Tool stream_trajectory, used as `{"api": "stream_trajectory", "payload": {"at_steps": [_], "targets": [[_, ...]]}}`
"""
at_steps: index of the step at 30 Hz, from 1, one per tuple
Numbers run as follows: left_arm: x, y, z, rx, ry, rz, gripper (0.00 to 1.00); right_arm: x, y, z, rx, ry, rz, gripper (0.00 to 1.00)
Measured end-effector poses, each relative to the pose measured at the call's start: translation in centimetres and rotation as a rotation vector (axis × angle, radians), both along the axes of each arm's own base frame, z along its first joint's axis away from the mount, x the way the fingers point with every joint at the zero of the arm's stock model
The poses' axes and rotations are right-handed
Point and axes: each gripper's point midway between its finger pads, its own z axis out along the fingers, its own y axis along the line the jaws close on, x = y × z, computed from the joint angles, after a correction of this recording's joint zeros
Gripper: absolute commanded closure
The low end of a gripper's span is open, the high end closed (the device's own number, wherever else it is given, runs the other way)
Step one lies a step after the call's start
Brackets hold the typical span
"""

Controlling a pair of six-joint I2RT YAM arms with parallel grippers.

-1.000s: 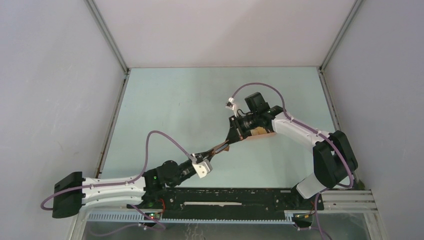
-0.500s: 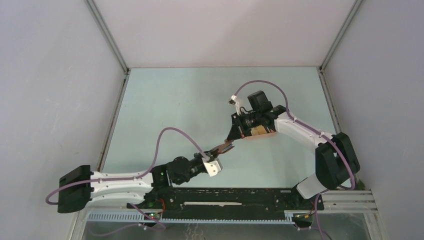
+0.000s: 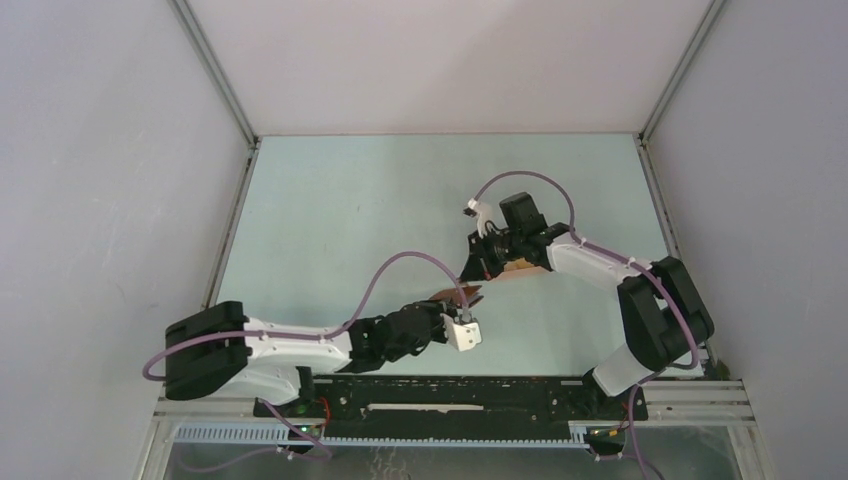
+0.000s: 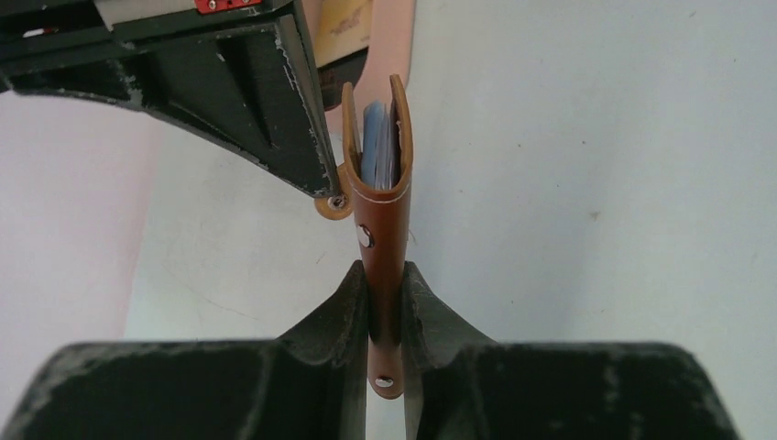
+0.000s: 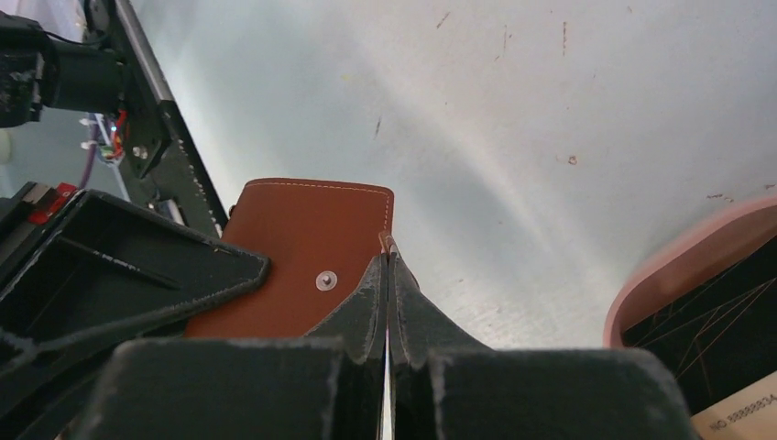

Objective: Put the credit cards into the card holder
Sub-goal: Turn over the card holder at the center of the board.

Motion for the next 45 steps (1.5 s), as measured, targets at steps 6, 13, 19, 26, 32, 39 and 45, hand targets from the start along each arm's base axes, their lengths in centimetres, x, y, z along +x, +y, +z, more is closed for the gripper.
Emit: {"api": "stream_trajectory", "payload": {"at_steps": [6,13,19,26,32,39,45], "targets": [[0.4,-1.1,-2.4,0.143,0.003,0.006,1.0,-0.3,-0.1,-2.8,-0.064,-0.021,0.074,1.0],[0.9,-1.2,-5.3,0.309,0.006,0.032,1.0,-0.9,-0.6,-4.0,-0.144,-0.037,0.139,0.88],[1.0,-1.2,-6.0,0.385,0.006,0.054,0.96,-0.5,-0.2,-2.5,-0.145,-0.063,0.18,0.72],[0.3,-1.4,-6.6,0.443,0.04,0.072,0.68,-0.6,-1.0,-1.0,-0.114,-0.037,0.213,0.66],[-1.2,-0.8,-8.2,0.507,0.126,0.092,0.37,-0.3,-2.5,0.0,-0.085,-0.022,0.197,0.65],[-1.7,-1.2,-7.2,0.44,0.215,0.156,0.16,-0.5,-2.9,0.2,-0.08,-0.006,0.194,0.6],[-2.9,-0.7,-5.2,0.319,0.354,0.169,0.12,-0.7,-3.3,0.7,-0.084,-0.032,0.215,0.55]]}}
